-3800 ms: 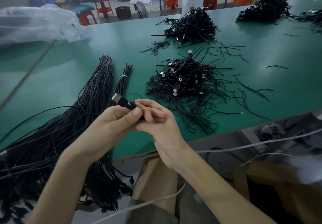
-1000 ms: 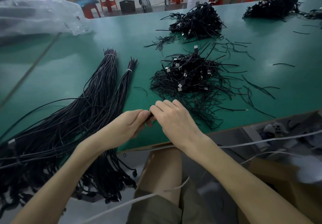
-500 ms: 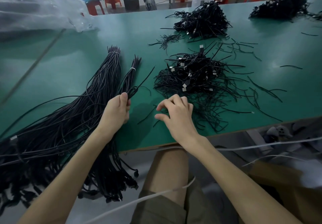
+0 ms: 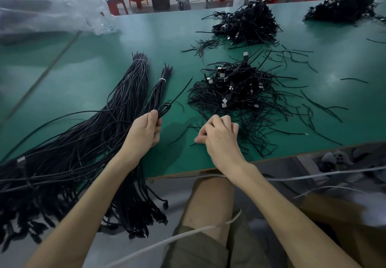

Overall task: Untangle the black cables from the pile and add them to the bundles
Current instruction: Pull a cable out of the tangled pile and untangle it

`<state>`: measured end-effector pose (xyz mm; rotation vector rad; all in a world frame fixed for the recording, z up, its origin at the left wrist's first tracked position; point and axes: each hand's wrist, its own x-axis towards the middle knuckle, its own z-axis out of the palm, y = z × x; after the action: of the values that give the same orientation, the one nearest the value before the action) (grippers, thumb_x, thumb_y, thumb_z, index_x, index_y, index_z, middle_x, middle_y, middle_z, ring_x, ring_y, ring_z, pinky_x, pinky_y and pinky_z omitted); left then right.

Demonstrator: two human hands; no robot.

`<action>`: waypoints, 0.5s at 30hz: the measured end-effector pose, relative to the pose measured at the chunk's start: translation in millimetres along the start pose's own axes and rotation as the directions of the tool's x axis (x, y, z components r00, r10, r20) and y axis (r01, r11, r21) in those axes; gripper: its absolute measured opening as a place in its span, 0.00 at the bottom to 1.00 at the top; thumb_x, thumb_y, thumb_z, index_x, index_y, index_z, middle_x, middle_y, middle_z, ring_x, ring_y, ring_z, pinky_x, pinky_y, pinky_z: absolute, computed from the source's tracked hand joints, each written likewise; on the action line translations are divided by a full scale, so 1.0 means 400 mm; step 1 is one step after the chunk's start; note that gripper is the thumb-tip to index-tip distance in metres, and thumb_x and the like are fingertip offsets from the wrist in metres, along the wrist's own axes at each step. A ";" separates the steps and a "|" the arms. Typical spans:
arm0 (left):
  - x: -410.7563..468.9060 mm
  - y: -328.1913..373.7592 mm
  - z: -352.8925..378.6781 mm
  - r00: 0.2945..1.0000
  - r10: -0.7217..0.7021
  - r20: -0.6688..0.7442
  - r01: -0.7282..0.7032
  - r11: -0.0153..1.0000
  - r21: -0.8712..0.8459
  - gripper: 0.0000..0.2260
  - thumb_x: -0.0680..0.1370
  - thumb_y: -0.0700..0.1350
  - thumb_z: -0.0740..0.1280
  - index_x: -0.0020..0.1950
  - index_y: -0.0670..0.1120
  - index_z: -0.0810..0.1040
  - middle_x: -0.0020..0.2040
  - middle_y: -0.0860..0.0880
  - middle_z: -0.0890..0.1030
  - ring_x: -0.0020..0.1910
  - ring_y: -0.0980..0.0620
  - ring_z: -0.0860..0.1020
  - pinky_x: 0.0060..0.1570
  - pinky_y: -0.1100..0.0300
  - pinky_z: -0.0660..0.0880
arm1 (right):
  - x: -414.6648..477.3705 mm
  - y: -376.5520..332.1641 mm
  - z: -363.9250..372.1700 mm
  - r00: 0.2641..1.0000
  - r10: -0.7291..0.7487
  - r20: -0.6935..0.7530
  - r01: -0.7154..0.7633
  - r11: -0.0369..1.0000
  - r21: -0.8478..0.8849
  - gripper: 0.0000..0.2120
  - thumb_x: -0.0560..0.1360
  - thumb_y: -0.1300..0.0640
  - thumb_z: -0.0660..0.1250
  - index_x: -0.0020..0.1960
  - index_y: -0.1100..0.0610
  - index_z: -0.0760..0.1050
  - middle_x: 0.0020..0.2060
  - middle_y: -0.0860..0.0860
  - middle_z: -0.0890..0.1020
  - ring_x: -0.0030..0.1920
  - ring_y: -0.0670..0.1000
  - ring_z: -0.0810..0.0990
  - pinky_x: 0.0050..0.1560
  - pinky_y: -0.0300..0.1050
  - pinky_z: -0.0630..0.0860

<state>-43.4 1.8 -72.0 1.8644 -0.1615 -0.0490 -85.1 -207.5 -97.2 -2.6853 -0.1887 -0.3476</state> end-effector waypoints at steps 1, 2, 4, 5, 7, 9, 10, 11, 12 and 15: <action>-0.001 0.000 0.000 1.000 -0.002 0.000 0.002 1.000 0.000 0.19 0.89 0.50 0.51 0.43 0.42 0.69 0.27 0.56 0.61 0.24 0.56 0.58 0.24 0.64 0.57 | -0.001 0.000 0.004 1.000 -0.013 -0.008 0.013 1.000 -0.027 0.09 0.83 0.48 0.65 0.52 0.52 0.80 0.53 0.47 0.72 0.58 0.51 0.64 0.62 0.47 0.57; -0.002 0.000 0.000 1.000 -0.003 -0.001 0.003 1.000 0.007 0.19 0.89 0.50 0.51 0.43 0.42 0.69 0.28 0.56 0.61 0.24 0.56 0.58 0.24 0.64 0.57 | -0.001 -0.003 0.004 0.999 -0.020 -0.031 0.019 0.999 -0.032 0.10 0.83 0.48 0.63 0.52 0.53 0.78 0.52 0.48 0.73 0.58 0.52 0.65 0.62 0.48 0.59; -0.003 0.001 0.004 1.000 0.002 -0.002 -0.002 1.000 0.019 0.19 0.89 0.50 0.51 0.43 0.42 0.69 0.29 0.55 0.61 0.24 0.56 0.59 0.24 0.65 0.58 | -0.001 -0.015 -0.005 0.995 -0.026 -0.096 0.025 1.000 -0.012 0.11 0.82 0.46 0.63 0.51 0.53 0.77 0.49 0.47 0.75 0.56 0.51 0.67 0.59 0.47 0.59; -0.002 0.000 0.006 1.000 0.006 -0.001 -0.006 1.000 0.023 0.19 0.89 0.50 0.51 0.43 0.42 0.69 0.29 0.55 0.61 0.24 0.56 0.59 0.24 0.66 0.58 | 0.002 -0.023 -0.012 0.992 -0.018 -0.125 0.021 0.999 0.029 0.11 0.81 0.45 0.64 0.50 0.53 0.76 0.48 0.45 0.77 0.55 0.50 0.68 0.58 0.46 0.59; -0.002 -0.003 0.008 1.000 0.009 0.000 -0.009 0.999 0.032 0.19 0.89 0.50 0.51 0.43 0.42 0.69 0.30 0.55 0.61 0.24 0.57 0.59 0.24 0.66 0.59 | 0.011 -0.042 -0.027 0.989 0.074 -0.129 -0.035 0.958 0.285 0.08 0.79 0.47 0.69 0.46 0.51 0.77 0.44 0.43 0.78 0.52 0.48 0.70 0.57 0.46 0.60; 0.001 -0.008 0.010 1.000 0.007 -0.002 -0.007 0.999 0.039 0.19 0.88 0.51 0.52 0.43 0.43 0.70 0.30 0.56 0.63 0.24 0.57 0.60 0.24 0.67 0.59 | 0.025 -0.066 -0.042 0.977 0.199 -0.074 -0.113 0.784 0.610 0.07 0.78 0.51 0.73 0.45 0.53 0.78 0.40 0.44 0.81 0.46 0.45 0.75 0.54 0.43 0.67; 0.001 -0.011 0.012 1.000 0.002 -0.003 -0.002 0.999 0.039 0.19 0.88 0.51 0.52 0.42 0.43 0.70 0.30 0.56 0.63 0.24 0.58 0.61 0.24 0.67 0.60 | 0.031 -0.081 -0.048 0.968 0.247 -0.052 -0.138 0.691 0.709 0.07 0.77 0.53 0.74 0.45 0.54 0.79 0.39 0.46 0.82 0.43 0.44 0.77 0.50 0.40 0.72; 0.003 -0.013 0.014 1.000 -0.004 0.000 0.004 0.999 0.034 0.19 0.88 0.51 0.53 0.42 0.43 0.70 0.29 0.57 0.64 0.24 0.59 0.61 0.24 0.67 0.60 | 0.038 -0.097 -0.050 0.957 0.288 -0.031 -0.160 0.616 0.771 0.07 0.77 0.53 0.75 0.46 0.55 0.79 0.38 0.49 0.82 0.40 0.44 0.78 0.47 0.39 0.75; 0.004 -0.014 0.015 1.000 -0.008 0.008 0.008 1.000 0.024 0.19 0.88 0.52 0.53 0.42 0.43 0.70 0.29 0.57 0.65 0.25 0.59 0.61 0.25 0.68 0.61 | 0.043 -0.113 -0.047 0.946 0.325 -0.006 -0.184 0.549 0.815 0.08 0.77 0.53 0.75 0.47 0.55 0.78 0.40 0.52 0.83 0.41 0.47 0.80 0.47 0.40 0.77; 0.002 -0.016 0.017 0.999 0.012 0.033 -0.012 1.000 0.010 0.19 0.88 0.51 0.53 0.42 0.44 0.70 0.27 0.58 0.66 0.25 0.60 0.62 0.25 0.67 0.61 | 0.056 -0.159 -0.017 0.905 0.414 0.096 -0.262 0.367 0.892 0.12 0.76 0.51 0.76 0.51 0.55 0.75 0.47 0.60 0.83 0.49 0.57 0.82 0.52 0.47 0.78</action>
<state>-42.8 -3.1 -80.1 1.8730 -0.1962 -0.0705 -76.7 -151.3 -60.1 -1.5303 0.2052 -0.2088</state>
